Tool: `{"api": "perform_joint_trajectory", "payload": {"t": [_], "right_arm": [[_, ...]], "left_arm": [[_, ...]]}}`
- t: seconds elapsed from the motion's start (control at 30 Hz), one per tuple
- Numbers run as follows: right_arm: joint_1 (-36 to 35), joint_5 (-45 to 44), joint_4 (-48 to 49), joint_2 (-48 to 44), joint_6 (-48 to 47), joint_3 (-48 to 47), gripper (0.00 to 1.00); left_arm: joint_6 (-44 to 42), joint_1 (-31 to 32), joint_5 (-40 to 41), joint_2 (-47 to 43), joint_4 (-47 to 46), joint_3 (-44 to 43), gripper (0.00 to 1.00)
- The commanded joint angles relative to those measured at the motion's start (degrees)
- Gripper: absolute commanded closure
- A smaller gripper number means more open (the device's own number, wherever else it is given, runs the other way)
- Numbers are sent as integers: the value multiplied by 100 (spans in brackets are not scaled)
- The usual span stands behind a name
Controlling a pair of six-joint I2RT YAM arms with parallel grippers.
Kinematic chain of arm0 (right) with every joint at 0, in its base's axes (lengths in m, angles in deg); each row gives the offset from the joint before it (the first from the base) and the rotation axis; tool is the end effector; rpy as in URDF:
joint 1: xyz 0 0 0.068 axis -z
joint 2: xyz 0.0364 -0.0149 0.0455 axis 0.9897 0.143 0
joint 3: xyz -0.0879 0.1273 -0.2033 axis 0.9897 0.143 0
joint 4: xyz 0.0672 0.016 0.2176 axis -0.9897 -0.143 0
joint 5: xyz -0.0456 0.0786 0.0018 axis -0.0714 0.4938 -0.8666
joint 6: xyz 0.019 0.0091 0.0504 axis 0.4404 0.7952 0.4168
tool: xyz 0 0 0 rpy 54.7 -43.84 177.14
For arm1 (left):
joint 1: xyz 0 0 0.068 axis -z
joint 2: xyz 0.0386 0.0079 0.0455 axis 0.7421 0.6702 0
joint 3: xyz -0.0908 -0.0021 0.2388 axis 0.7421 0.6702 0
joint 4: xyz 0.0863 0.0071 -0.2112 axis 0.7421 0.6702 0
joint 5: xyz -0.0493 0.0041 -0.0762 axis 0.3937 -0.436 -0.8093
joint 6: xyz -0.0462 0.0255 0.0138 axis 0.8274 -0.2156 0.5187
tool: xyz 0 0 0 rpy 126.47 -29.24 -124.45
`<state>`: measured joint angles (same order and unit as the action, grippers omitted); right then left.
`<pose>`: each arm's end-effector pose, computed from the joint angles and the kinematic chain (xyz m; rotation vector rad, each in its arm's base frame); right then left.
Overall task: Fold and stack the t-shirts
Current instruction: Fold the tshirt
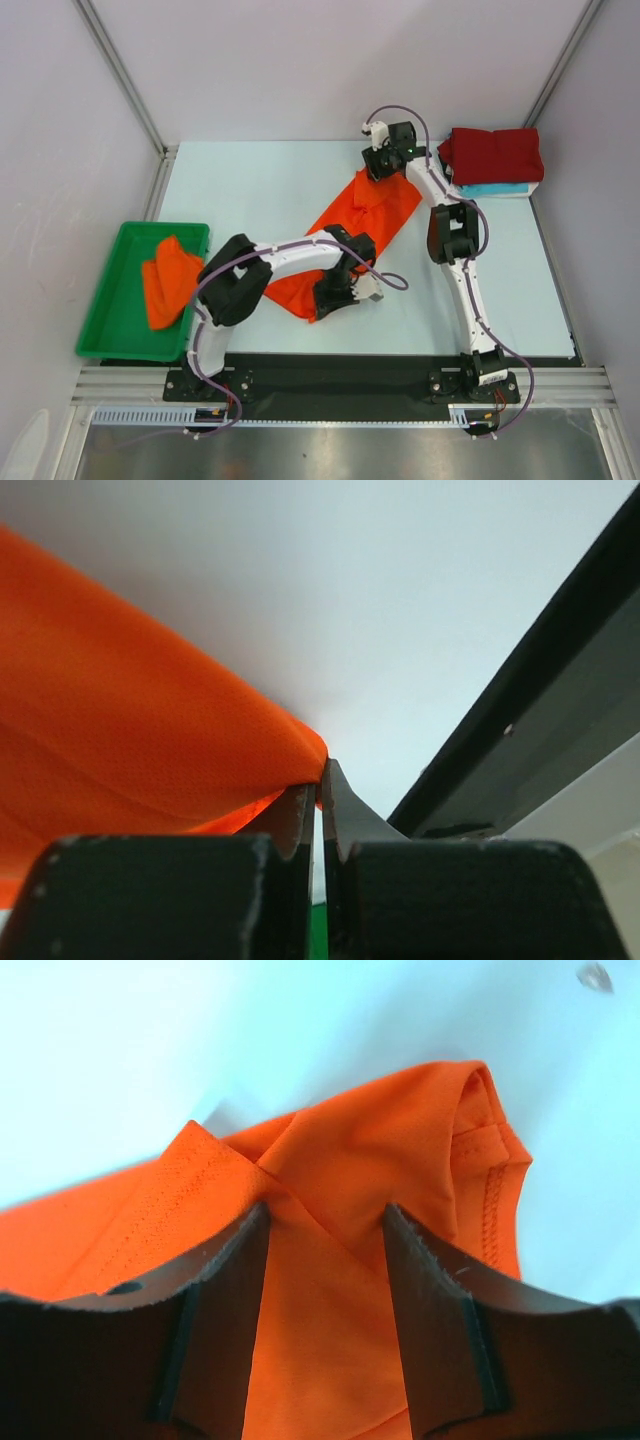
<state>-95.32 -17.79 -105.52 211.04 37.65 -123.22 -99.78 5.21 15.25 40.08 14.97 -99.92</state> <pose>0.5229 0.1360 0.1558 -0.7991 2.1624 0.2554 0.1856 -0.2607 0.1655 -1.8375 -2.2732 0.2621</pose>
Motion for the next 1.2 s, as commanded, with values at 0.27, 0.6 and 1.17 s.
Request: {"api": "perform_joint_trajectory", "payload": {"t": [0.27, 0.6, 1.17], "right_arm": [[-483, 185, 991, 560, 418, -863, 46], [-694, 431, 1105, 534, 709, -1004, 46], [-132, 756, 472, -2786, 1096, 1050, 39]], "left_arm": [[137, 831, -667, 1173, 316, -1781, 98], [128, 1051, -737, 1640, 307, -2851, 96], [576, 571, 105, -521, -220, -2536, 32]]}}
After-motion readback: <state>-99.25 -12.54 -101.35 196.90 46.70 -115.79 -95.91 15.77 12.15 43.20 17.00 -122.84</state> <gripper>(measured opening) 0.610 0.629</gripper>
